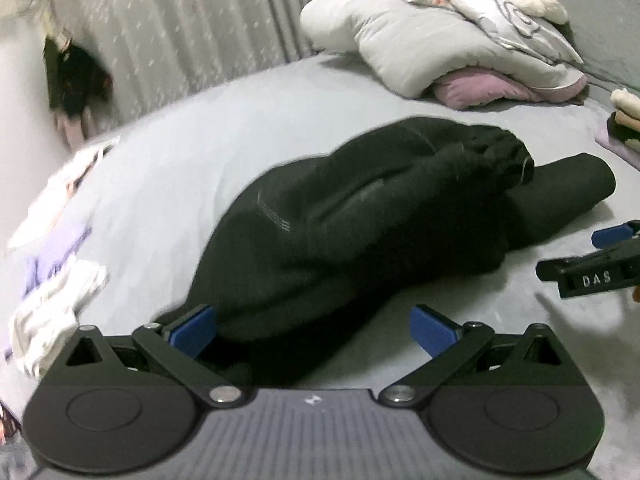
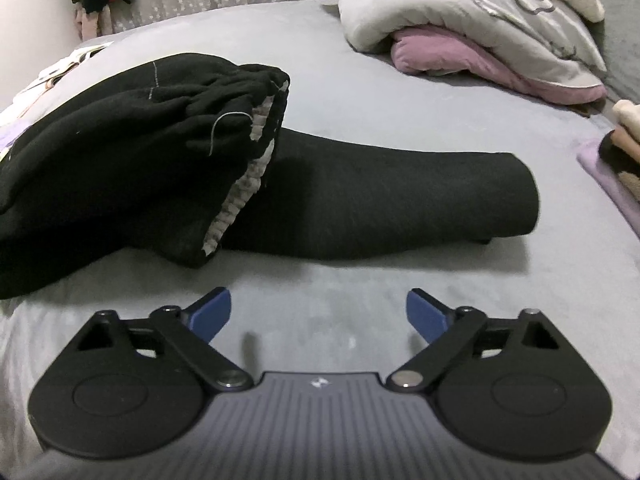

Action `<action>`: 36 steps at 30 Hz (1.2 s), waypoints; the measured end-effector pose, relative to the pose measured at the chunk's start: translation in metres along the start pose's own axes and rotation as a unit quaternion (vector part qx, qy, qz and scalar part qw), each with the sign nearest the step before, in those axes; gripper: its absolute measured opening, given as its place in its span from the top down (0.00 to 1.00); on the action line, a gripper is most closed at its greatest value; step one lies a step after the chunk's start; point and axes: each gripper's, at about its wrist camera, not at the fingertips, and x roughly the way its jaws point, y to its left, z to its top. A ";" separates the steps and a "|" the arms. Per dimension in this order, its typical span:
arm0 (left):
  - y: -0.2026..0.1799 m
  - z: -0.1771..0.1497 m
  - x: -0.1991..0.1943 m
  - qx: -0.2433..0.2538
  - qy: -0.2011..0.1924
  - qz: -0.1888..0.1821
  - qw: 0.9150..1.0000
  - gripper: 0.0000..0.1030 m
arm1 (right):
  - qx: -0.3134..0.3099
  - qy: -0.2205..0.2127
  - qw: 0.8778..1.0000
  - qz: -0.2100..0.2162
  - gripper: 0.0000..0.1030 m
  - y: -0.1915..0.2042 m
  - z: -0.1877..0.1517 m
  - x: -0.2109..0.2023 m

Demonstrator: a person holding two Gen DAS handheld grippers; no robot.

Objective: Fold clothes

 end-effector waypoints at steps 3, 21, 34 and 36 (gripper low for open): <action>0.001 0.012 0.012 -0.002 0.001 -0.007 1.000 0.04 | -0.001 -0.001 1.000 0.004 0.12 0.000 0.003 0.002; -0.091 0.086 0.046 0.091 -0.022 -0.107 0.990 0.67 | 0.008 0.010 1.000 0.007 0.12 -0.014 0.009 0.016; -0.012 0.063 0.005 -0.014 0.005 -0.114 0.993 0.89 | -0.008 -0.011 0.991 0.130 0.12 0.008 0.010 0.001; -0.003 0.059 -0.002 -0.021 0.010 -0.112 0.993 0.89 | -0.024 -0.026 0.989 0.143 0.12 0.019 0.010 -0.003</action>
